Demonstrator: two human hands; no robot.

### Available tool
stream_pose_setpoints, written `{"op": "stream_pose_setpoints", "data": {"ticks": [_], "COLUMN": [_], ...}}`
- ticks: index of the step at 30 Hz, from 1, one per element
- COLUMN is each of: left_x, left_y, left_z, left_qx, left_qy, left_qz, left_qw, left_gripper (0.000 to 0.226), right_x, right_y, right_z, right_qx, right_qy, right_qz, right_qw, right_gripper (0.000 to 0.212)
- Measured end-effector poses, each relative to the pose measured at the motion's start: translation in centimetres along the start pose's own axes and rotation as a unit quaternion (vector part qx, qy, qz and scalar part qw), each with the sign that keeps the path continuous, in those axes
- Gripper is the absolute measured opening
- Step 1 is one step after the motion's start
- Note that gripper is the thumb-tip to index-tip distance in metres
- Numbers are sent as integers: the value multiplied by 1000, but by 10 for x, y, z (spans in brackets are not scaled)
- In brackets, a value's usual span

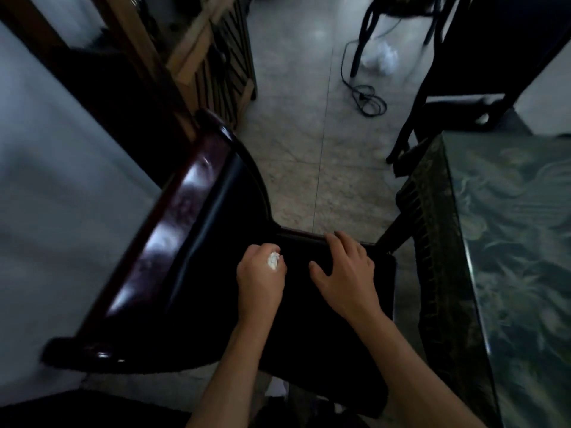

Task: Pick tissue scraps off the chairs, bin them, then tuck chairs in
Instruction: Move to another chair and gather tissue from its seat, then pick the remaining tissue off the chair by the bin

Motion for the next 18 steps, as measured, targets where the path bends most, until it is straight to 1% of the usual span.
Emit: {"op": "stream_pose_setpoints", "data": {"ticks": [2,4,9,14,18], "left_x": [-26,-52,-90,-91,-72], "left_y": [34,71,152,213,252], "left_z": [4,6,22,50,83], "left_qx": [-20,-46,-109,-109,-106], "left_qy": [-40,-63,-70,-86,-102], "left_qz": [23,42,70,84,80], "left_qw": [999,996,989,987,986], "left_gripper": [21,23,25,24,27], "right_x": [26,57,137,201,247], "right_y": [30,59,106,122,108], "right_z": [0,-2,1,16,35], "right_qx": [-13,-19,-38,-64,-71], "right_qy": [38,70,142,183,185], "right_qz": [-32,-41,-29,-30,-25], "right_qw": [999,997,989,981,980], "right_gripper": [66,66,71,71,72]}}
Point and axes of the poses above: each hand's wrist, its own z-axis towards the middle knuckle, its own y-axis out of the back of the hand, x = y × z, the point moved 6 cm from there along z, towards the middle knuckle, and after that the axes turned 3 degrees about x, right-handed, at the moved point
